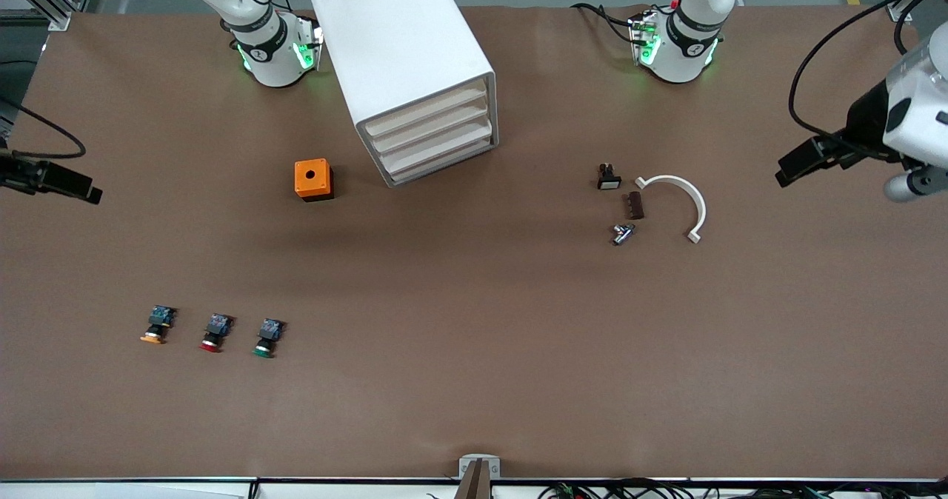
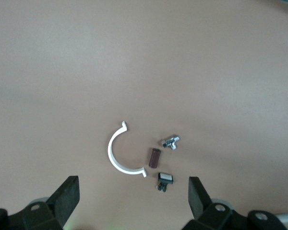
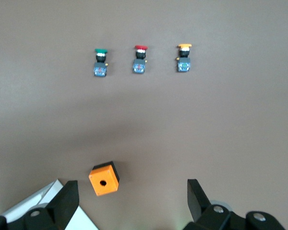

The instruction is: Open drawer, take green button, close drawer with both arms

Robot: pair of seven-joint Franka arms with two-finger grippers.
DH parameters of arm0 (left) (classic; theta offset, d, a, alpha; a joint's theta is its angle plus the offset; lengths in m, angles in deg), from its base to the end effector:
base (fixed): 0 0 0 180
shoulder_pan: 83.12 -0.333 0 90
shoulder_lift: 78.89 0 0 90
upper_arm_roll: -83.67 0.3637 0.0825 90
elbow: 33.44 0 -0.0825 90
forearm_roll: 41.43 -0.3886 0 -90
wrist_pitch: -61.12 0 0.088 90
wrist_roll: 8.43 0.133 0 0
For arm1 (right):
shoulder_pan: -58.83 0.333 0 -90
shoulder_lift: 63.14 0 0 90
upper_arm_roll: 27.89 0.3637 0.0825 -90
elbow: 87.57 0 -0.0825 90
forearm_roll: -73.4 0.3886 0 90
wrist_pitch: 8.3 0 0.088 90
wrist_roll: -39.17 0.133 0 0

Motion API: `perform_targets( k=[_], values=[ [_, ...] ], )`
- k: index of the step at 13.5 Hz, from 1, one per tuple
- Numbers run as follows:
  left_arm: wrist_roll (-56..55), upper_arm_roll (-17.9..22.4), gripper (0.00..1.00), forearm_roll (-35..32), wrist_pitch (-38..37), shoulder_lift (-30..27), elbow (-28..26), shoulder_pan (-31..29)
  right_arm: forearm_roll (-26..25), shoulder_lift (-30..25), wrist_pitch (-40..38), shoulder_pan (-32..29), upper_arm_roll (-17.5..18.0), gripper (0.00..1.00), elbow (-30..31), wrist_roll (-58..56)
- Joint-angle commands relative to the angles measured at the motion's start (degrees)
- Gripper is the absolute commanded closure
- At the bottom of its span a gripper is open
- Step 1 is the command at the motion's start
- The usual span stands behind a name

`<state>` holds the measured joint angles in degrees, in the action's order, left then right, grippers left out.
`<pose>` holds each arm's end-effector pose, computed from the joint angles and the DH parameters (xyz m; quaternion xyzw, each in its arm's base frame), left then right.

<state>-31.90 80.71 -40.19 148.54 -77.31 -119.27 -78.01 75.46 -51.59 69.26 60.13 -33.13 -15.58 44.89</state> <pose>0.5590 -0.0818 0.6613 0.9910 0.1335 -0.0030 0.0111 0.6033 -0.0291 0.6575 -0.9954 0.0807 0.0519 0.0077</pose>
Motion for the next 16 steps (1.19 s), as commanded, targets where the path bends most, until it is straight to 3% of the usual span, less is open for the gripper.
perform_targets(
  k=[1,9,16],
  values=[
    [1.2,-4.5,0.00,-1.2,1.0,-7.6,-8.5,-4.3,-0.3,-4.7,-0.6,-0.1,0.4,0.00,4.1,-2.4],
    [13.6,-4.6,0.00,-1.2,1.4,-10.2,-9.8,-7.7,-0.8,-14.9,5.3,-0.6,0.1,0.00,17.2,-4.3],
    [13.5,-4.2,0.00,-1.3,1.0,-7.4,-6.6,-7.7,-0.4,-17.9,6.1,-2.3,0.1,0.00,19.2,-4.5]
  ],
)
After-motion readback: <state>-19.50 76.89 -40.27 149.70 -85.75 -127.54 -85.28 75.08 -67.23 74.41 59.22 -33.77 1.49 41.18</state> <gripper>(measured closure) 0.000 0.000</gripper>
